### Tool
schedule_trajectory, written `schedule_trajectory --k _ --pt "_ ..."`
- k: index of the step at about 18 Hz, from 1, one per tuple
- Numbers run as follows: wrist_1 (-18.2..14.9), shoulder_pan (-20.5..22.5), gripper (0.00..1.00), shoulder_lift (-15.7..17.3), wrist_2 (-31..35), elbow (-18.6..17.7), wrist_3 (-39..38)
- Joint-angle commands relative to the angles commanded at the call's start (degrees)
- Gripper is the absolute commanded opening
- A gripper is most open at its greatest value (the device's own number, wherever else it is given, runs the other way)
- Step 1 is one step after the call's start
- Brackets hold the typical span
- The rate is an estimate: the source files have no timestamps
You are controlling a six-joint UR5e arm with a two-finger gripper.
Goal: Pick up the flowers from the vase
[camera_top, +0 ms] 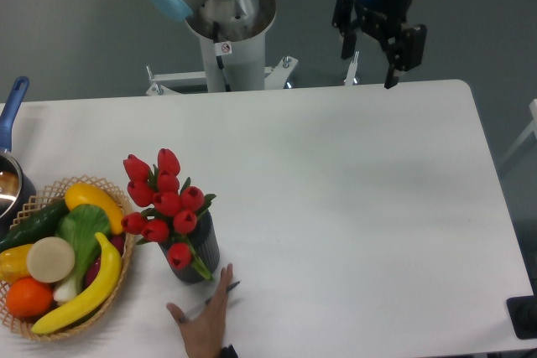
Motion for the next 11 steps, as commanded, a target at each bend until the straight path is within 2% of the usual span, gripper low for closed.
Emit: schedule_trajectory --k 6,11 --pt "0.00 -0.09 1.00 0.00 -0.09 0.00 -0.09" --pt "0.00 0.09 1.00 0.00 -3.43 -0.62 -2.63"
